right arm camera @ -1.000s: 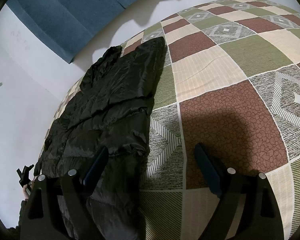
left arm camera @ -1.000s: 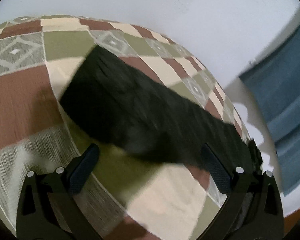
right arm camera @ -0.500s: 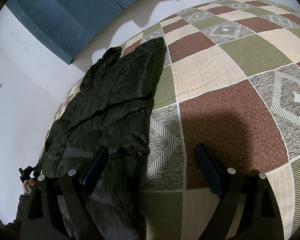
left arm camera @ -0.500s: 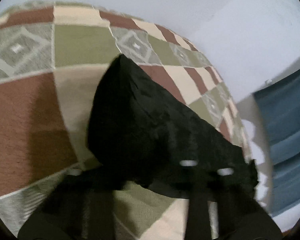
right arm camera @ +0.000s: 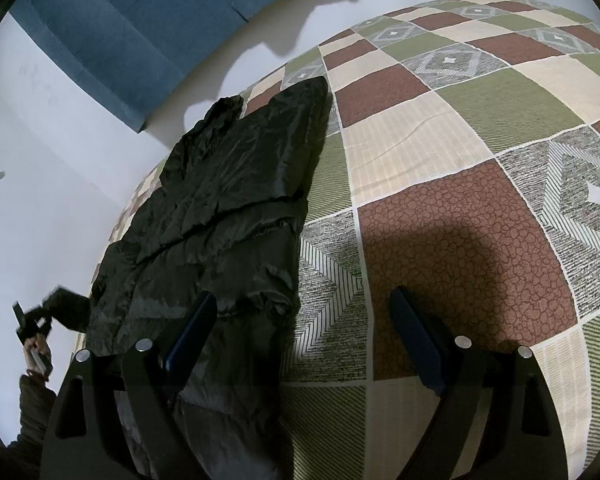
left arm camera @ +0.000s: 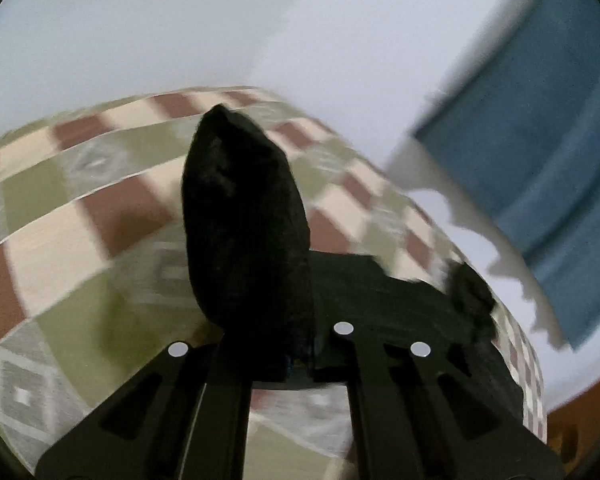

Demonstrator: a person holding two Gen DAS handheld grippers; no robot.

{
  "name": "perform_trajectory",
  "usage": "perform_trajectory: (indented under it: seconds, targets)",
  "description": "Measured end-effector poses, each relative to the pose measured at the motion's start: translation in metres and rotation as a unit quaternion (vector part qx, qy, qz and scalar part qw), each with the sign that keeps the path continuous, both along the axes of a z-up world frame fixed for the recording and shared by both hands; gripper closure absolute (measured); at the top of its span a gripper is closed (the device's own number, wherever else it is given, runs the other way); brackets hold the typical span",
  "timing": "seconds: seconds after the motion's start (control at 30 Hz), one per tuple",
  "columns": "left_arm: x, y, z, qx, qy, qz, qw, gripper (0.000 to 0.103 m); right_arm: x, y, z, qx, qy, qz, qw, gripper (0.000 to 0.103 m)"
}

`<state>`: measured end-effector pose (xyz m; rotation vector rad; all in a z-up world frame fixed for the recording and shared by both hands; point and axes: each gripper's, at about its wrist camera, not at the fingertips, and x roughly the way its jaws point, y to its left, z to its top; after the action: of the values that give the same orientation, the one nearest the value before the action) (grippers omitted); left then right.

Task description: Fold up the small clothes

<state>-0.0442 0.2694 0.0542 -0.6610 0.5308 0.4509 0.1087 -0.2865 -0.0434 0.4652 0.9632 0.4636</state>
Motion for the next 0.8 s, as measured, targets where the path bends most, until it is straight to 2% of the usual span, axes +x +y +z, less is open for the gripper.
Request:
perform_trajectory:
  seconds: [0.17,0.37,0.6,0.8]
  targets:
    - [0.068,-0.087,0.029,0.030,-0.007,-0.091,0.9954,0.099,0.000,0.000,0.000,0.005,-0.001,-0.001,1.000,0.016]
    - [0.145,-0.202,0.042,0.051,-0.010,-0.185,0.9813,0.099,-0.002,-0.002,0.001,0.014,-0.002,-0.002,1.000,0.016]
    - [0.211,-0.318,0.016,0.052,0.006,-0.265,0.9628,0.099,-0.005,-0.003,0.001,0.023,-0.003,-0.004,1.000,0.016]
    - [0.248,-0.400,-0.027,0.052,0.044,-0.316,0.9463,0.099,-0.007,-0.003,0.001,0.025,-0.003,-0.005,1.000,0.016]
